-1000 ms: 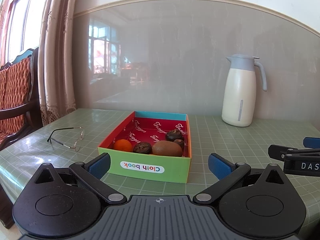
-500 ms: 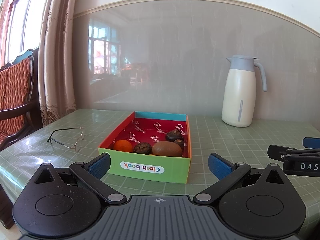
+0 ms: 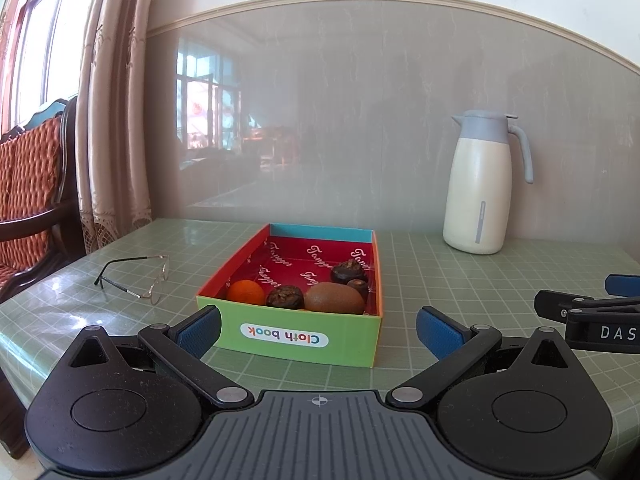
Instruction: Organize fruits
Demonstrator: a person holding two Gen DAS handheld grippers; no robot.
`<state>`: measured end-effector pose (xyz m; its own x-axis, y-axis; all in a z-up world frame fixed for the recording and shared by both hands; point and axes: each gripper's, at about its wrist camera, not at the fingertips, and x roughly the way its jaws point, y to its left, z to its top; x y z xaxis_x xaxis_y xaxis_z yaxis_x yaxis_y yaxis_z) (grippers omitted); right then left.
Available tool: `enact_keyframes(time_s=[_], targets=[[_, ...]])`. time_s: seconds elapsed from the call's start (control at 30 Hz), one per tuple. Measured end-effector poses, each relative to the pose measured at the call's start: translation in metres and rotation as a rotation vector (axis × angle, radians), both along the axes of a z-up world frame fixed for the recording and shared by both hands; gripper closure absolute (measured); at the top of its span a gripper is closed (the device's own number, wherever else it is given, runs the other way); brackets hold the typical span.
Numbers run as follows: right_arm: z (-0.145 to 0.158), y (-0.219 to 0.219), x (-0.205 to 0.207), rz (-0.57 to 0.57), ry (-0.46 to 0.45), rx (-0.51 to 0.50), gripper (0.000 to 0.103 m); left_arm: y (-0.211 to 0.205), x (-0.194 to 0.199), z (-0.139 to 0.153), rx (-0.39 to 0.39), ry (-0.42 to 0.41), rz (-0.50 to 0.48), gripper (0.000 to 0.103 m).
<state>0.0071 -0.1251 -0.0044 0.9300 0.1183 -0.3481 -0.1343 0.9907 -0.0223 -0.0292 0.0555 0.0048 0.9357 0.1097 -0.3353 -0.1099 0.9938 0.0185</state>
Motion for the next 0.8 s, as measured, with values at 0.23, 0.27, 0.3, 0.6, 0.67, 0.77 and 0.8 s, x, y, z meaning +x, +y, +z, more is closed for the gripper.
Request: enact_keyframes(time_s=[0.23, 0.27, 0.3, 0.6, 0.67, 0.77, 0.8], targets=[[0.0001, 0.0002, -0.0003, 0.001, 0.0, -0.001, 0.001, 0.0006, -0.0007, 0.0004, 0.0, -0.001, -0.001, 0.0], [0.0001, 0.0002, -0.0003, 0.0, 0.0, -0.001, 0.001, 0.0005, -0.0006, 0.0004, -0.001, -0.001, -0.001, 0.0], [0.0001, 0.0002, -0.0002, 0.0, 0.0, -0.001, 0.001, 0.0003, -0.0006, 0.0005, 0.0, -0.001, -0.001, 0.0], [-0.0002, 0.0003, 0.0001, 0.001, 0.001, -0.003, 0.001, -0.0002, -0.0023, 0.0011, 0.001, -0.013, -0.012, 0.0], [0.0, 0.0005, -0.0002, 0.001, 0.0, -0.002, 0.001, -0.0006, -0.0025, 0.0011, 0.006, -0.016, -0.01, 0.0], [-0.0011, 0.0011, -0.0009, 0.002, 0.001, -0.004, 0.001, -0.0008, -0.002, 0.0012, 0.007, -0.013, -0.012, 0.0], [-0.0012, 0.0009, -0.001, 0.002, 0.0, -0.003, 0.001, -0.0007, -0.0014, 0.0011, 0.008, -0.01, -0.007, 0.0]])
